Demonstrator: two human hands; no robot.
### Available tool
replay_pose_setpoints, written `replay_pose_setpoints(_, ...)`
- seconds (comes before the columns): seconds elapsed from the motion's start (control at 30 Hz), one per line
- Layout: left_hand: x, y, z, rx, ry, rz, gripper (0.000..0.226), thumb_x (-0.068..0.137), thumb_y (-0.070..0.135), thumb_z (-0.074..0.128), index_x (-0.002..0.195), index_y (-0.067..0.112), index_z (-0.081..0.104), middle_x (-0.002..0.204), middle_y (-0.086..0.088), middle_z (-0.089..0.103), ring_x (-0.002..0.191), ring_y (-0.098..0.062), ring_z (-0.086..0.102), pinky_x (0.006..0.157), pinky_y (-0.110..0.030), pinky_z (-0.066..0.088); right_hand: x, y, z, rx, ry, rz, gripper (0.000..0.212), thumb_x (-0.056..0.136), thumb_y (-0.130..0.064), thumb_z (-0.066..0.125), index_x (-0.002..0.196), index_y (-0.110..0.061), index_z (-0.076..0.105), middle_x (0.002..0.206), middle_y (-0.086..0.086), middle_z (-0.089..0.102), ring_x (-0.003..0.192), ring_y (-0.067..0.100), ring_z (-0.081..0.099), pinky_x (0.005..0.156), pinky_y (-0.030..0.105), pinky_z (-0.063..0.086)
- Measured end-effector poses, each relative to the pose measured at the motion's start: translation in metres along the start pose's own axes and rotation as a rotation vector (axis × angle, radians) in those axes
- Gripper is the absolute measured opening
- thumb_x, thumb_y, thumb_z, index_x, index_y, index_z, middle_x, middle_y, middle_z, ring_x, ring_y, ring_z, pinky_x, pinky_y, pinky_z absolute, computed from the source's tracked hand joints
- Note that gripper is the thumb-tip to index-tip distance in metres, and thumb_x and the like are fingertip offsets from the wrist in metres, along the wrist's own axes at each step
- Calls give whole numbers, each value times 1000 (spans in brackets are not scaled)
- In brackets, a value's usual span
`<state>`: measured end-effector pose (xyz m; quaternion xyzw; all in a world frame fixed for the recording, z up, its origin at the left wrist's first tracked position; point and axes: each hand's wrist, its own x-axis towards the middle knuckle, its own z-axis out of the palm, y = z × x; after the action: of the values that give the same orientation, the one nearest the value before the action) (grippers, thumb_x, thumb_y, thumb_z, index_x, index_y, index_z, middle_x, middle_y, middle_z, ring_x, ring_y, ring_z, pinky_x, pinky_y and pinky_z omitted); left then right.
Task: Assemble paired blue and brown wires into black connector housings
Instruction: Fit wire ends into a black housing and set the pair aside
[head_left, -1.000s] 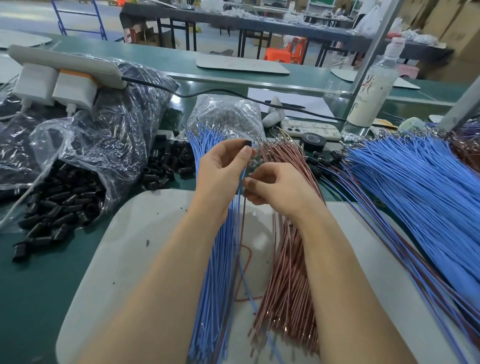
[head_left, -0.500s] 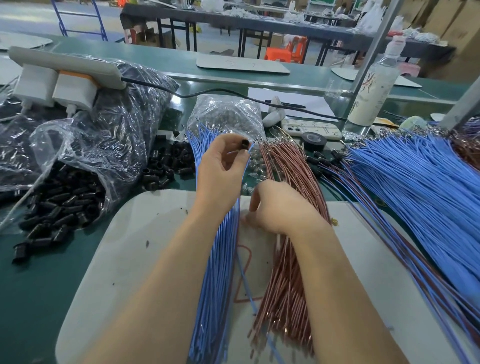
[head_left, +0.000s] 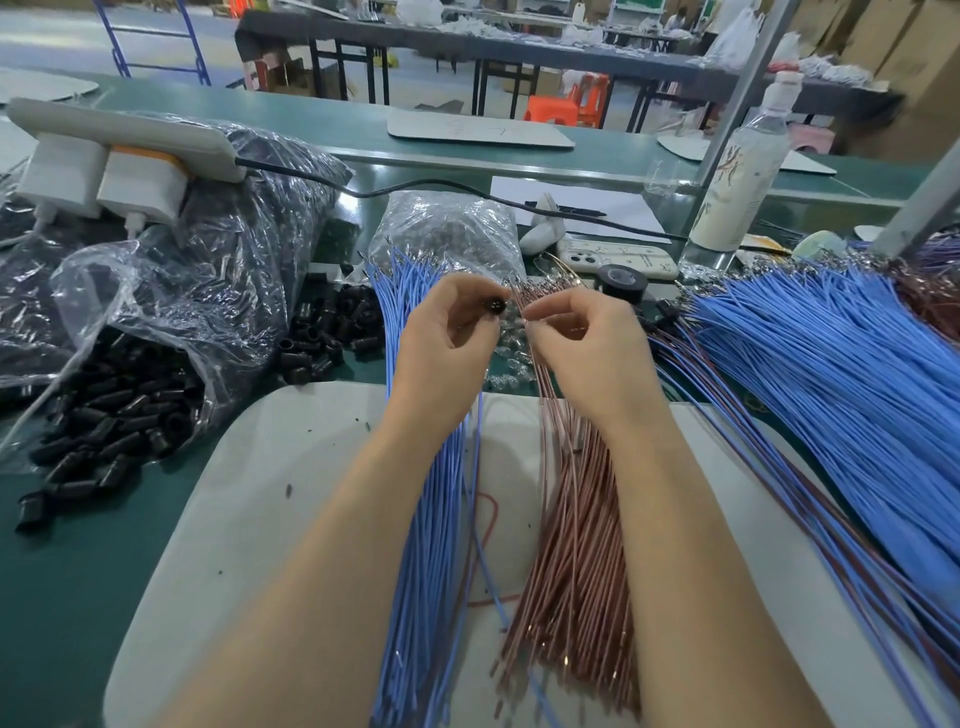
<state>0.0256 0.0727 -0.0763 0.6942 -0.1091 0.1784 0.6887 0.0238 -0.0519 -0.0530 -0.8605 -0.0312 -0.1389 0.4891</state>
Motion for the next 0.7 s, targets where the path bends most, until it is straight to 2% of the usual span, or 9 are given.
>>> replay_pose_setpoints(0.07, 1, 0, -1, -32, 33, -4, 27, 87, -11, 50, 94, 12, 61, 90, 2, 67, 83, 1, 62, 78, -12, 46, 0, 4, 5, -195, -115, 14, 10, 83, -14, 66, 85, -24, 65, 75, -10, 62, 68, 3, 57, 58, 7, 41)
replay_pose_setpoints(0.1, 1, 0, -2, -48, 55, -8, 27, 87, -10, 51, 93, 14, 61, 89, 3, 67, 82, 1, 62, 78, -12, 46, -1, 6, 8, -291, -179, 30, 10, 83, -15, 67, 86, -24, 63, 79, -8, 62, 72, 7, 57, 62, 9, 42)
replay_pose_setpoints(0.17, 3, 0, -4, -81, 100, -23, 28, 87, -7, 52, 91, 20, 61, 89, 2, 68, 82, -2, 62, 79, -16, 47, -3, 9, 16, -435, -277, 78, 11, 83, -16, 67, 84, -23, 59, 89, -3, 63, 84, 16, 59, 75, 23, 48)
replay_pose_setpoints(0.2, 3, 0, -5, -97, 115, -35, 29, 88, -5, 53, 91, 22, 62, 90, 2, 68, 83, -4, 62, 80, -19, 48, -3, 9, 18, -475, -311, 101, 12, 83, -16, 67, 83, -23, 58, 91, -1, 63, 88, 19, 59, 77, 28, 48)
replay_pose_setpoints(0.27, 4, 0, -6, -129, 127, -58, 28, 89, -1, 53, 91, 26, 62, 91, 4, 68, 86, -9, 62, 83, -24, 50, -4, 7, 20, -511, -359, 127, 9, 83, -18, 67, 81, -23, 59, 93, 1, 63, 90, 21, 60, 77, 30, 49)
replay_pose_setpoints(0.37, 4, 0, -7, -144, 126, -72, 28, 90, 3, 54, 92, 30, 61, 90, 7, 67, 88, -14, 63, 84, -26, 51, -3, 7, 20, -489, -304, 114, 4, 86, -23, 67, 87, -20, 65, 96, 1, 66, 91, 20, 61, 81, 33, 51)
replay_pose_setpoints(0.5, 3, 1, -6, -138, 128, -78, 28, 91, 5, 54, 93, 32, 61, 92, 5, 65, 84, -12, 61, 80, -24, 50, -2, 9, 24, -472, -119, 52, 13, 89, -25, 63, 100, -18, 65, 108, 2, 63, 98, 21, 58, 88, 35, 48)
replay_pose_setpoints(0.6, 3, 3, -7, -137, 155, -88, 26, 91, 7, 55, 92, 32, 61, 92, 2, 64, 78, -10, 58, 75, -24, 49, -4, 12, 33, -494, -113, 16, 23, 89, -30, 64, 109, -18, 64, 113, 3, 58, 105, 23, 54, 90, 36, 46)
replay_pose_setpoints(0.7, 4, 5, -8, -168, 218, -104, 24, 92, 7, 54, 92, 29, 61, 90, -3, 64, 66, -5, 55, 65, -15, 46, -5, 14, 42, -568, -164, -42, 27, 90, -29, 61, 116, -22, 63, 116, 3, 57, 110, 25, 45, 95, 37, 40)
